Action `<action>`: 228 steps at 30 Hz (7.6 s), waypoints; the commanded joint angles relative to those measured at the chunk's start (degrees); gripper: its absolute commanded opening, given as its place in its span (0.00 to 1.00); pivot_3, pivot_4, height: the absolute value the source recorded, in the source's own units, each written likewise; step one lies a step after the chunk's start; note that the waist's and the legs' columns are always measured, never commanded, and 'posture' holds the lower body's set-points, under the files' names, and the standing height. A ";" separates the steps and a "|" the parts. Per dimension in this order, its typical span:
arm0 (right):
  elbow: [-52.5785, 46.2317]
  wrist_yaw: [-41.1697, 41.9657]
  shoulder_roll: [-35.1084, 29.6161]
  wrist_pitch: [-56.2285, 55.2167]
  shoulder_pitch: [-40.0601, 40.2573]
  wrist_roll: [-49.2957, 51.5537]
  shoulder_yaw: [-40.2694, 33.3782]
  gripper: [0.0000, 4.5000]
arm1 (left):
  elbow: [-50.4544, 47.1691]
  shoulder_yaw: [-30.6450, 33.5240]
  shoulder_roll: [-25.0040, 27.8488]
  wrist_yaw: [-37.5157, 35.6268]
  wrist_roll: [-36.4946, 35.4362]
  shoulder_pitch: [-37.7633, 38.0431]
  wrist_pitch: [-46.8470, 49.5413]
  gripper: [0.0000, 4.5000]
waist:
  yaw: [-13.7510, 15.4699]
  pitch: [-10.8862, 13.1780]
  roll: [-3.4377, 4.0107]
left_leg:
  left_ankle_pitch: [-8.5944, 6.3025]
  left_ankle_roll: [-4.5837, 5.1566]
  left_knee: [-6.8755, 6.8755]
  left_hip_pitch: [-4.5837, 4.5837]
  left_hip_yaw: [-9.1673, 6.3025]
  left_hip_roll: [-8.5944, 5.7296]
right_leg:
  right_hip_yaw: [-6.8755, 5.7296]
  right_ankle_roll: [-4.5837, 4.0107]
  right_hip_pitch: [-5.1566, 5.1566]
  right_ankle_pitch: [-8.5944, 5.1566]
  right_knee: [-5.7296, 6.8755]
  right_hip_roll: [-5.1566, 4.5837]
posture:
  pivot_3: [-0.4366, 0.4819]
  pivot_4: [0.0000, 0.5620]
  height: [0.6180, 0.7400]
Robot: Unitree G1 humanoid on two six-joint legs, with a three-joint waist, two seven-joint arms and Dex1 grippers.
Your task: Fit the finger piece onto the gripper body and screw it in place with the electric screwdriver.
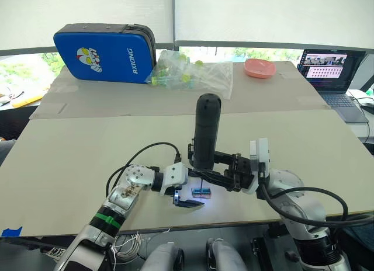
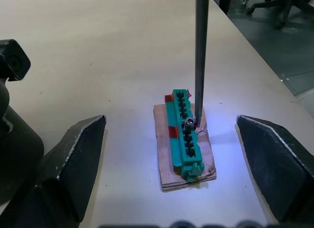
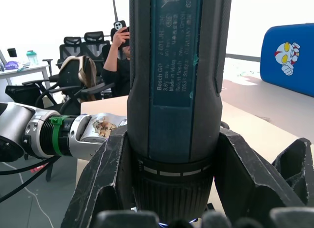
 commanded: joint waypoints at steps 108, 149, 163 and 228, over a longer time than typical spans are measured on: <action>-3.43 0.38 -0.48 -0.73 -0.62 -0.29 -1.13 0.42 | -3.97 -0.05 0.83 -2.20 -2.07 0.57 3.41 1.00 | 0.04 0.00 -0.01 | 0.00 0.00 0.01 0.01 -0.02 0.00 | -0.02 0.00 0.02 0.00 -0.01 0.00 | 0.48 0.27 1.00; -11.09 -7.29 -2.44 9.26 -6.80 9.97 -5.62 0.42 | -17.03 12.83 6.90 8.83 -11.35 8.40 20.52 1.00 | 0.12 0.02 0.02 | -0.05 0.08 -0.04 0.06 -0.12 0.01 | -0.08 0.03 -0.04 -0.04 -0.01 0.03 | 0.48 0.27 1.00; -10.34 -8.81 -4.92 10.41 -8.88 11.19 -7.21 0.42 | -7.78 7.89 -5.39 24.10 -2.24 1.84 18.21 1.00 | 1.19 0.03 0.01 | 0.04 -0.07 -0.02 0.05 -0.07 -0.02 | -0.06 0.04 0.10 -0.03 -0.02 0.00 | 0.48 0.27 1.00; -10.62 -8.91 -6.58 15.83 -14.04 16.64 -7.13 0.42 | 10.77 6.71 -11.68 12.96 0.20 -6.78 3.86 0.53 | 1.12 0.04 -0.01 | -0.06 0.12 0.17 -0.37 -0.01 -0.02 | -0.03 0.04 -0.27 0.01 -0.01 -0.06 | 0.48 0.27 1.00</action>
